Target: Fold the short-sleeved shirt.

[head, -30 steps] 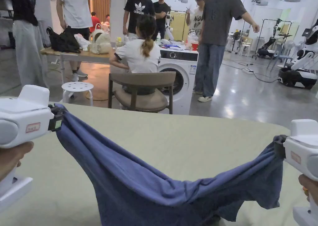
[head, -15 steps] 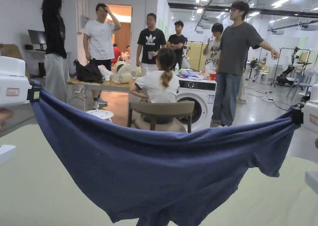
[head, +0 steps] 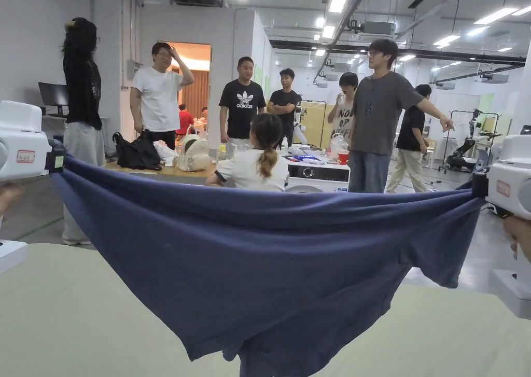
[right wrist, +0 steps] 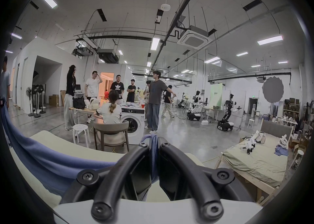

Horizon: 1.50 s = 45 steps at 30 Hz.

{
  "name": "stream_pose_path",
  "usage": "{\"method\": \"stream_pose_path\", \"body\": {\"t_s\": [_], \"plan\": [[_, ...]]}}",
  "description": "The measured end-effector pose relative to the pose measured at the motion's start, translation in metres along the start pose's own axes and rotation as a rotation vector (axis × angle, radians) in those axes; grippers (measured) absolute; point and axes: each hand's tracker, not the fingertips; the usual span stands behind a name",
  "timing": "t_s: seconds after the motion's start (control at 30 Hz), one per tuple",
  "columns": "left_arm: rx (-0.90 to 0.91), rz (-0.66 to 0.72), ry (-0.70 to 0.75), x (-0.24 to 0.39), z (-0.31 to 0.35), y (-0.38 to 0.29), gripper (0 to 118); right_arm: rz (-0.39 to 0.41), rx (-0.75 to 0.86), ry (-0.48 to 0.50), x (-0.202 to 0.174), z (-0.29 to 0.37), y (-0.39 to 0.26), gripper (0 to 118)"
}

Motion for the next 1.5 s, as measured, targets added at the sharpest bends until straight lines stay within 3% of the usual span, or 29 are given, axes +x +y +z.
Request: {"method": "stream_pose_path", "body": {"t_s": [0.2, 0.4, 0.73, 1.0, 1.2, 1.27, 1.33, 1.37, 1.43, 1.47, 1.5], "plan": [[-0.025, 0.002, -0.029, 0.019, 0.007, -0.060, 0, 0.038, -0.031, 0.020, 0.000, 0.013, -0.058, 4], [-0.127, -0.022, -0.083, 0.033, 0.040, -0.161, 0, 0.068, -0.163, 0.056, 0.001, 0.044, -0.159, 4], [-0.226, -0.004, -0.095, 0.028, 0.157, -0.281, 0, 0.162, -0.316, 0.090, 0.005, 0.142, -0.286, 4], [-0.367, 0.103, -0.061, -0.009, 0.202, -0.368, 0, 0.129, -0.447, 0.116, 0.013, 0.201, -0.357, 4], [-0.483, 0.085, -0.061, -0.017, 0.202, -0.419, 1, 0.096, -0.531, 0.110, 0.010, 0.218, -0.392, 4], [-0.492, 0.071, -0.049, -0.014, 0.203, -0.427, 8, 0.087, -0.545, 0.112, 0.008, 0.221, -0.395, 5], [-0.488, 0.024, -0.030, -0.012, 0.203, -0.427, 27, 0.091, -0.544, 0.109, 0.003, 0.225, -0.391, 12], [-0.471, -0.003, -0.022, 0.001, 0.212, -0.417, 43, 0.096, -0.523, 0.101, -0.002, 0.227, -0.387, 33], [-0.436, -0.034, -0.011, 0.011, 0.214, -0.408, 63, 0.103, -0.490, 0.104, -0.012, 0.226, -0.376, 66], [-0.413, -0.053, -0.012, 0.016, 0.214, -0.403, 66, 0.106, -0.460, 0.104, -0.017, 0.226, -0.370, 76], [-0.391, -0.061, -0.013, 0.014, 0.208, -0.405, 66, 0.102, -0.422, 0.109, -0.025, 0.226, -0.363, 77]]}}
